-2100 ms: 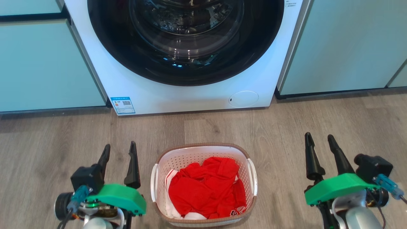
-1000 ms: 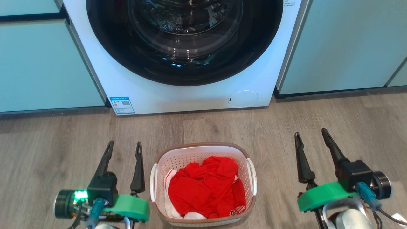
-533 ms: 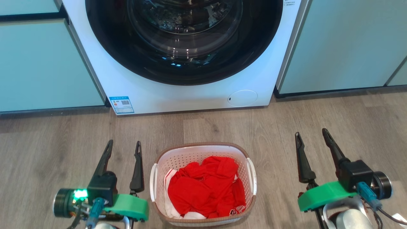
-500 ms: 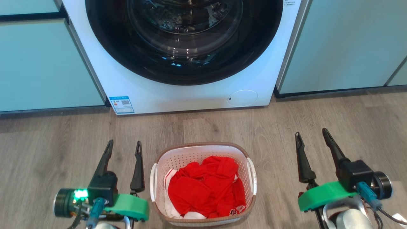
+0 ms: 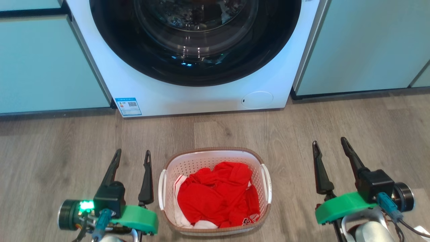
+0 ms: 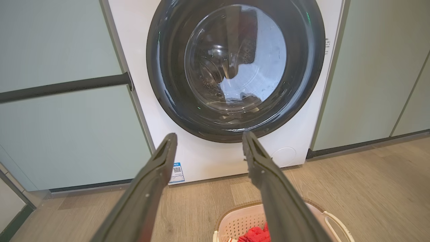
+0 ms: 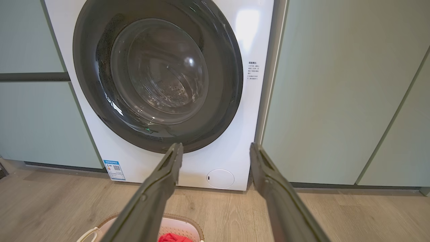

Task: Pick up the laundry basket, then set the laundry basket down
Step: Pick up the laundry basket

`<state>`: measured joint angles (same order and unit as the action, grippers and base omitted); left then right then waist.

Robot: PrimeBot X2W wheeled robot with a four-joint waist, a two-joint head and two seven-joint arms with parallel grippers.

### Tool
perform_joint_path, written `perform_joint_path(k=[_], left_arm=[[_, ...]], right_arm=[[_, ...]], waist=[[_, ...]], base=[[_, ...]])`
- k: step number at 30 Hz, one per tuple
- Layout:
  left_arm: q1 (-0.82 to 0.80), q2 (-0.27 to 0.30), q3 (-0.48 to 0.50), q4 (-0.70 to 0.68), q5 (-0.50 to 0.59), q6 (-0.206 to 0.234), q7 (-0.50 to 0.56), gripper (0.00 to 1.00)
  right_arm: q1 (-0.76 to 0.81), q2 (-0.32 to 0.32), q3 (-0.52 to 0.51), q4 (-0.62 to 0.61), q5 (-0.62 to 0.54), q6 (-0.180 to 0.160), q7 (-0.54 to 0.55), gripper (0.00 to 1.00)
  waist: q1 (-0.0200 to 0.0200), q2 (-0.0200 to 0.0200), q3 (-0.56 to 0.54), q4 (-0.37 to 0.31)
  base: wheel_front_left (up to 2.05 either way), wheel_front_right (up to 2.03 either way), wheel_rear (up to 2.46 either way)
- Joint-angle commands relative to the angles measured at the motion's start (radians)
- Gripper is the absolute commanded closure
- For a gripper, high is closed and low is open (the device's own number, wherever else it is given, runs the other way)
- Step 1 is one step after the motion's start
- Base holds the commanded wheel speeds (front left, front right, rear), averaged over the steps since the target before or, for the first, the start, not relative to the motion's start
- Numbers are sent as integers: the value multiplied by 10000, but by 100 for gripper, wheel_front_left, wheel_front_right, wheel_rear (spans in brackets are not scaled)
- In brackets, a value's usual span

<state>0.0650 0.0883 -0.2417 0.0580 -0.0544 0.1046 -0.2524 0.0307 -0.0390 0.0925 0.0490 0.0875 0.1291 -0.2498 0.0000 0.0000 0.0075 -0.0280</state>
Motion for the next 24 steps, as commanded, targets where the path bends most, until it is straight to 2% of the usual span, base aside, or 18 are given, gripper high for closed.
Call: perform_joint_path(k=[1,14,24], left_arm=[[-214,-55,437,-230,15,-42,-93,0],[-843,-271,903,793,-634,-443,-93,0],[-2304,-345,1093,2377,-629,-759,-93,0]], right_arm=[[-289,-112,158,-261,-9,16,-120,0],[-1144,-112,-40,563,90,16,-120,0],[-2493,-112,-95,1835,167,16,-120,0]], waist=[[0,0,46,6],[0,0,1286,38],[0,0,2984,72]], base=[[0,0,0],[0,0,0],[0,0,0]])
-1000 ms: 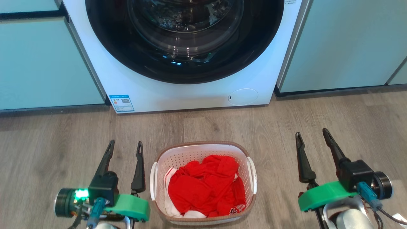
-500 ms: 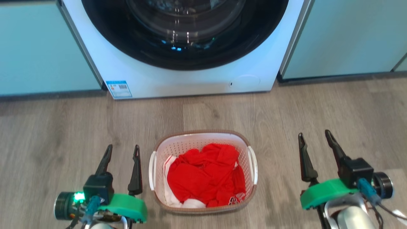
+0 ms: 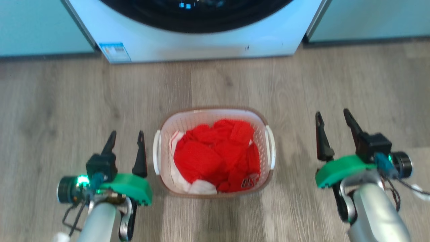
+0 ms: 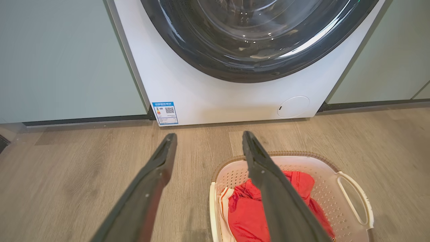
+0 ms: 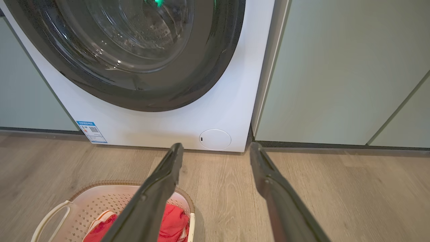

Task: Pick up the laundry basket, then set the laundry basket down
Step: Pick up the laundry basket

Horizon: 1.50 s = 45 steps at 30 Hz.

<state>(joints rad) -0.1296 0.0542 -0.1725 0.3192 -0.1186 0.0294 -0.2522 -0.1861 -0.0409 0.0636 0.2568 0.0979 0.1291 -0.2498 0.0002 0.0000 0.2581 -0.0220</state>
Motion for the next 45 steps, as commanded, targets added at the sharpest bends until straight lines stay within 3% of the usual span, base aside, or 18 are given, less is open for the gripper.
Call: perform_joint_path(k=[1,20,28,45], left_arm=[[-547,-9,402,-61,-7,-28,-95,0],[-3566,-38,-457,3167,-822,-7,-95,0],[-4372,-38,-939,4448,-1112,72,-95,0],[-5769,-39,-2274,6109,-1789,-308,-95,0]], right_arm=[[-492,-93,200,-79,75,16,-120,0],[-3267,-93,469,3119,521,16,-120,0],[-3804,-93,737,3892,718,16,-120,0],[-4543,-93,1082,4726,693,16,-120,0]], waist=[[-2,0,684,14],[-2,0,4071,112],[-2,0,4837,271],[-2,0,6027,587]], base=[[0,0,0],[0,0,0],[0,0,0],[0,0,0]])
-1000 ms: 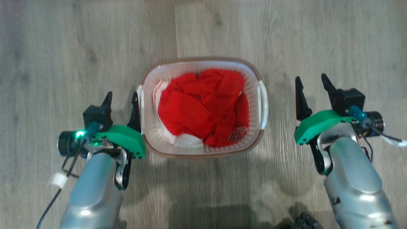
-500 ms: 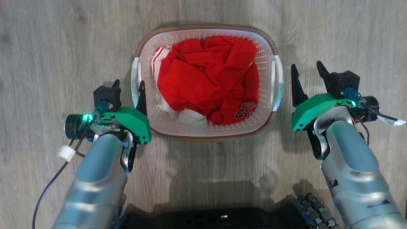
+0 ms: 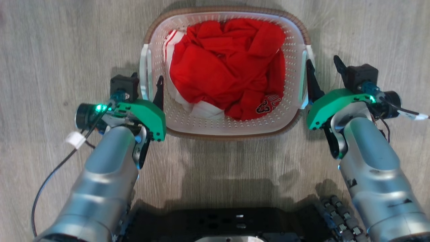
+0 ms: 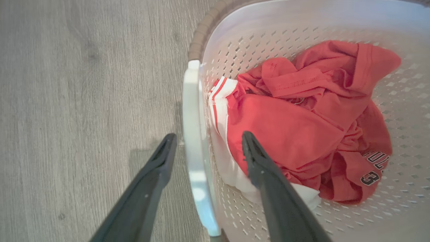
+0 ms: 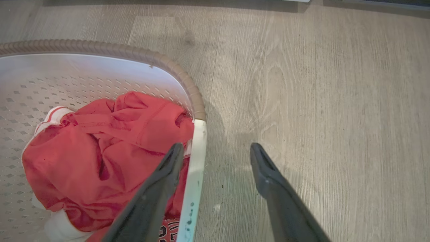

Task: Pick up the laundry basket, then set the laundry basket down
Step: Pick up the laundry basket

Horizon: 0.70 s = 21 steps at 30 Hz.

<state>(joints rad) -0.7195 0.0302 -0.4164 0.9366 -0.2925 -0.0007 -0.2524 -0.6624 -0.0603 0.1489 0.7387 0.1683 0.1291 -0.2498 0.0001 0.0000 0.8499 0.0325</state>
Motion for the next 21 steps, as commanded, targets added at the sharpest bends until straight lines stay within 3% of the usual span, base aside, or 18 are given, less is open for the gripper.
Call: perform_joint_path(k=[1,18,21], left_arm=[[43,201,115,29,-134,5,-93,0],[-758,201,-870,753,-1342,181,-93,0],[-823,200,-1098,864,-1545,190,-93,0]], right_arm=[[164,101,258,-18,-13,16,-120,0],[-498,101,798,1353,511,16,-120,0],[-599,101,943,1527,668,16,-120,22]], waist=[[-1,0,175,55],[-1,0,664,137],[-1,0,678,147]], base=[[0,0,0],[0,0,0],[0,0,0]])
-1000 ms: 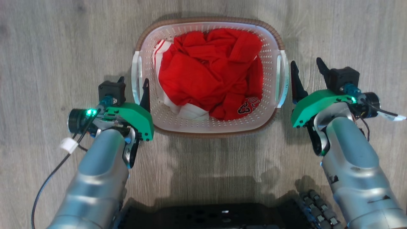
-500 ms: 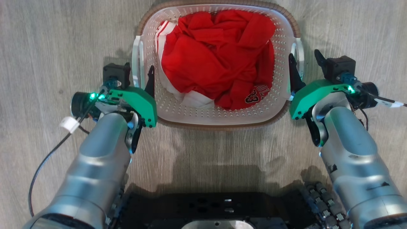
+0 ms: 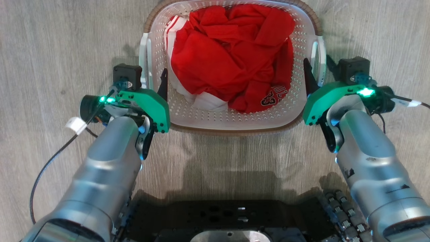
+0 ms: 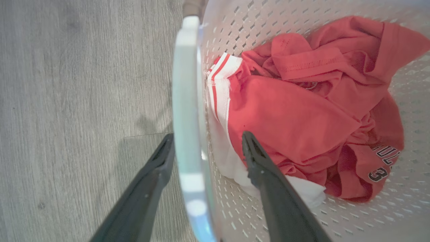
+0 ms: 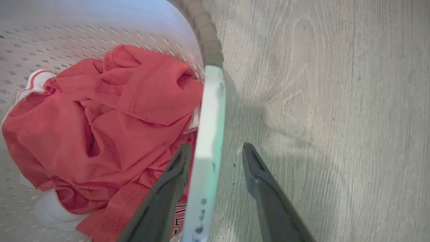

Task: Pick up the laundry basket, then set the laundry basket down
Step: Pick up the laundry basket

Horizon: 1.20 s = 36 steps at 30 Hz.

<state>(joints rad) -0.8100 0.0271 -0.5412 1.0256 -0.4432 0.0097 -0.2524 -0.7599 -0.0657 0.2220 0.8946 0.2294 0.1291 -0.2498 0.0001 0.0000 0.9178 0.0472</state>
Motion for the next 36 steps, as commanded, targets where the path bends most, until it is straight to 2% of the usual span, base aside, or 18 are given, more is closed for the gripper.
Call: perform_joint_path(k=[1,6,12,13,14,15,16,17,18,36], left_arm=[[64,231,79,16,-108,94,-93,0],[-42,231,-282,175,-457,117,-93,0],[-169,231,-728,328,-836,146,-93,27],[-192,231,-793,343,-886,155,-93,35],[-211,231,-856,357,-932,165,-93,51],[-226,231,-934,384,-963,166,-93,59],[-245,231,-1011,415,-990,168,-93,69],[-260,231,-1073,441,-1025,173,-93,84],[-273,231,-1131,461,-1067,181,-93,100],[-42,231,-2009,587,-1763,357,-93,100]], right_arm=[[347,155,271,49,113,16,-120,30],[159,155,477,381,349,16,-120,50],[21,155,685,615,547,16,-120,57],[1,155,708,647,573,16,-120,59],[-15,155,731,680,599,16,-120,63],[-28,155,752,712,623,16,-120,67],[-40,155,772,744,648,16,-120,76],[-50,155,782,789,668,16,-120,85],[-62,155,779,848,681,16,-120,100],[31,155,1083,1388,1019,16,-120,100]], waist=[[-1,0,1,3],[-1,0,6,41],[-1,0,-10,62],[-1,0,-13,65],[-1,0,-19,68],[-1,0,-27,69],[-1,0,-37,69],[-1,0,-48,69],[-1,0,-64,69],[-1,0,-653,36]], base=[[0,0,0],[0,0,0],[0,0,0],[0,0,0],[0,0,0],[0,0,0],[0,0,0],[0,0,0],[0,0,0],[0,0,0]])
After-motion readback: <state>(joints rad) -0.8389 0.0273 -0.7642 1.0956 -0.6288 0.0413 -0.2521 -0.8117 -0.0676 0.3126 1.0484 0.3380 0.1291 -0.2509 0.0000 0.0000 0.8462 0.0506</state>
